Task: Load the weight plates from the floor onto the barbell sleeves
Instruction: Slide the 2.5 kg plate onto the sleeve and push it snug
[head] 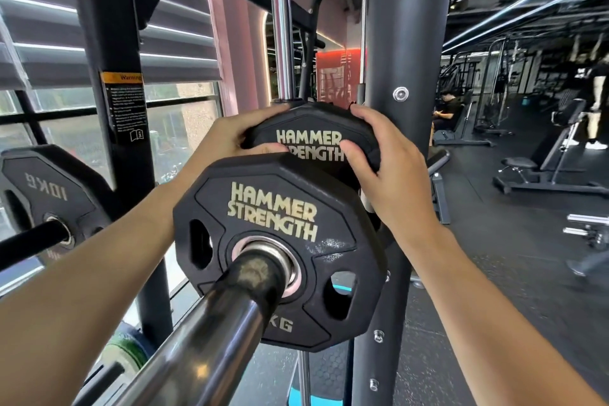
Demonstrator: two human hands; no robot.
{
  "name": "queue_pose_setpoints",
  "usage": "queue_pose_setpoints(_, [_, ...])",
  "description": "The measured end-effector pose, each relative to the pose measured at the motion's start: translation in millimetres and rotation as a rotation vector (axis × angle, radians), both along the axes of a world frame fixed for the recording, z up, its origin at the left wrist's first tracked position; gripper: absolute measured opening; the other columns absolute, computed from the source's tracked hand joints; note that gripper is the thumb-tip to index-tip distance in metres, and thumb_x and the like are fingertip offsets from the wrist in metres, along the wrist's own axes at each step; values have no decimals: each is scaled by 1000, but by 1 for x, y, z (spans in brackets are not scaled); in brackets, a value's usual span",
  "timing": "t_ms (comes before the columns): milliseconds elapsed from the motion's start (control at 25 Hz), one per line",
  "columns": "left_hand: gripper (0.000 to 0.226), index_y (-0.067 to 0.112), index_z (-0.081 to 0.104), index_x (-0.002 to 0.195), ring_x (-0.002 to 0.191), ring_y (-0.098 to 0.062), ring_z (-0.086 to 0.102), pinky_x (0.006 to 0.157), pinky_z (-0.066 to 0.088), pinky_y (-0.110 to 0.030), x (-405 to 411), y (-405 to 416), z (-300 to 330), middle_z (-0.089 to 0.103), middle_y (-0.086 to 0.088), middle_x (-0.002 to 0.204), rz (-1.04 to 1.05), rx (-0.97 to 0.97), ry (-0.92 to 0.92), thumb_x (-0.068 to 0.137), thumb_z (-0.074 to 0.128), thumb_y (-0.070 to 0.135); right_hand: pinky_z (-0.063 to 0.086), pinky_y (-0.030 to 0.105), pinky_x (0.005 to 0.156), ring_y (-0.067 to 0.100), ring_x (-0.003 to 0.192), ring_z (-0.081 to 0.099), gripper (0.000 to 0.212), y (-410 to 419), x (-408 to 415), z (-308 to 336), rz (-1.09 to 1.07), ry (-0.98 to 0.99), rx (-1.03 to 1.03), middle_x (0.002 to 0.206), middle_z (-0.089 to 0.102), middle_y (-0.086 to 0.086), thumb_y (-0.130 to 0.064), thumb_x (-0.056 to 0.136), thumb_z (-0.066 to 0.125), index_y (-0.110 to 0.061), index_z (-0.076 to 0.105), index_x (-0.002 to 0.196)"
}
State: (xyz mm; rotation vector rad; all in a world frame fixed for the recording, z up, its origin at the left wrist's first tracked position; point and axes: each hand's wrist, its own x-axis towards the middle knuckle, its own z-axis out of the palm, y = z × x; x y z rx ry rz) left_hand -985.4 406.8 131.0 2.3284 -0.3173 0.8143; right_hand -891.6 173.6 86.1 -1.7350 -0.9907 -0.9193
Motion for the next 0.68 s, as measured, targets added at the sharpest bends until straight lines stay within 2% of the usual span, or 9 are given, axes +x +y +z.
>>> queue_pose_setpoints(120, [64,19,53,144,130,-13,57,113,43,-43,0,-5,-3,61,0,140,27,-43,-23,86,78,27,36,10,102,4,128,51,45,0,-1,-1,25,20,36,142,57,-11,-33,99,59,-20,52,142])
queue_pose_setpoints(240, [63,20,56,142,123,-6,61,109,47,-33,0,-10,-3,65,4,133,46,-52,-58,83,78,29,45,31,108,7,130,53,46,1,1,-5,37,38,74,143,56,-9,-34,99,59,-19,52,142])
queue_pose_setpoints(320, [60,21,59,139,119,-4,63,105,49,-30,0,-12,0,68,5,128,54,-45,-76,83,78,28,45,35,109,6,132,52,47,1,0,-8,45,66,97,144,56,-9,-34,99,60,-19,51,143])
queue_pose_setpoints(440, [60,20,61,137,115,-9,66,103,52,-36,1,-12,2,70,1,125,44,-64,-88,81,81,26,45,32,107,7,127,56,48,1,-2,-7,24,87,105,140,59,-8,-34,96,61,-18,53,140])
queue_pose_setpoints(600, [60,18,63,135,114,-11,68,102,53,-38,2,-12,-1,70,0,124,23,-109,-109,79,82,24,45,21,101,9,118,61,46,-1,-2,-3,9,109,66,131,65,-6,-34,96,62,-18,53,138])
queue_pose_setpoints(680, [60,19,63,135,114,-10,68,102,53,-37,3,-12,-2,70,1,125,16,-144,-104,79,82,24,40,10,100,8,117,61,45,-1,-3,-4,3,108,51,130,65,-7,-33,97,62,-19,52,139])
